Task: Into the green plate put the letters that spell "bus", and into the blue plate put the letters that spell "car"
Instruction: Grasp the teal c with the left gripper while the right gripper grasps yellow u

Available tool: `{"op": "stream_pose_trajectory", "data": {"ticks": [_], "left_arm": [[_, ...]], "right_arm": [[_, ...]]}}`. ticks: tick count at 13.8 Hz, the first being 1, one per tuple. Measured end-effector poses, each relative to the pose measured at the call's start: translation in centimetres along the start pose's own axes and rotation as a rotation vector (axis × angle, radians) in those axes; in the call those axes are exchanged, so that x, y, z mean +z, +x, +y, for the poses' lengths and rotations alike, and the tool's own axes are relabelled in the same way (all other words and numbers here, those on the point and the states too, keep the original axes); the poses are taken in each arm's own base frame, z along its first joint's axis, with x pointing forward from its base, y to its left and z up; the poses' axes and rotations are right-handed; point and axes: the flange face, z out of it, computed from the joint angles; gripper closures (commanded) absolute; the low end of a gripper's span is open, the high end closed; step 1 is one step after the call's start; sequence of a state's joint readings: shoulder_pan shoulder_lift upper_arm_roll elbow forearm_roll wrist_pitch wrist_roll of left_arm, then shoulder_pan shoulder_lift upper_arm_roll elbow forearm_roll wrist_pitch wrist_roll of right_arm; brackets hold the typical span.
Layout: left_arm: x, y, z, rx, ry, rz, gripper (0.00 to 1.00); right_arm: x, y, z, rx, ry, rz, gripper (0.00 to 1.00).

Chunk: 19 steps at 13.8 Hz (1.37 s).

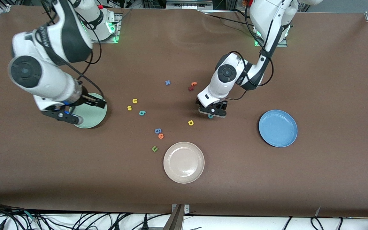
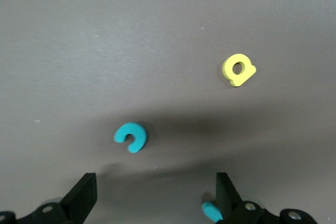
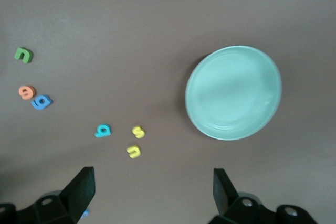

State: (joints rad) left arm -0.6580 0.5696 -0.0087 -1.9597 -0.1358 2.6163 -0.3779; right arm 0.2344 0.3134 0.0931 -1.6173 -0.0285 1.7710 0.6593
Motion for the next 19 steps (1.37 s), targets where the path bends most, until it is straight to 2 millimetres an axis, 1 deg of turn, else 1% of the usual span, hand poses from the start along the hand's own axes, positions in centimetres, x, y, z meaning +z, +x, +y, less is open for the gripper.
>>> {"op": "stream_pose_trajectory", "data": {"ticks": [2,3,5,6,8,10,11,13,14,16,19], "left_arm": [[1.0,-0.4,0.3,0.002,0.002,-0.001,0.0],[1.1,-0.2,-0.1,-0.001,0.005,-0.001,0.0],[0.9,0.7,-1.8,-0.023,0.011,0.004,0.0],[0.9,1.1,-2.7,-0.034,0.013,0.005,0.0],[0.8,1.6,-3.8,-0.048,0.015,0.006,0.0],[0.8,1.6,-3.8,-0.048,0.015,0.004,0.0],[0.9,1.5,-3.7,-0.046,0.014,0.003,0.0],[0.9,1.4,-3.4,-0.041,0.013,0.002,0.0],[0.9,1.4,-3.4,-0.039,0.013,0.003,0.0],[0.8,1.5,-3.4,-0.038,0.012,0.006,0.0],[0.3,2.1,-3.5,-0.028,0.008,0.017,0.0]], "right_arm": [[4.0,-1.4,-2.1,0.009,0.005,0.0,0.01],[5.9,-2.4,-3.0,0.013,0.007,-0.004,0.01],[9.8,-4.7,-4.6,0.015,0.025,0.003,0.01],[11.9,-5.9,-5.1,0.009,0.037,0.009,0.01],[16.0,-8.0,-5.1,-0.001,0.052,0.016,0.01],[19.3,-9.6,-4.5,-0.012,0.07,0.028,0.01],[20.6,-10.3,-4.2,-0.017,0.08,0.036,0.01],[22.4,-11.4,-3.5,-0.046,0.087,0.042,0.03],[23.0,-11.7,-3.3,-0.069,0.084,0.04,0.05],[23.6,-11.9,-3.0,-0.111,0.08,0.036,0.05],[25.0,-11.7,-3.4,-0.151,0.117,0.064,0.05]]}}
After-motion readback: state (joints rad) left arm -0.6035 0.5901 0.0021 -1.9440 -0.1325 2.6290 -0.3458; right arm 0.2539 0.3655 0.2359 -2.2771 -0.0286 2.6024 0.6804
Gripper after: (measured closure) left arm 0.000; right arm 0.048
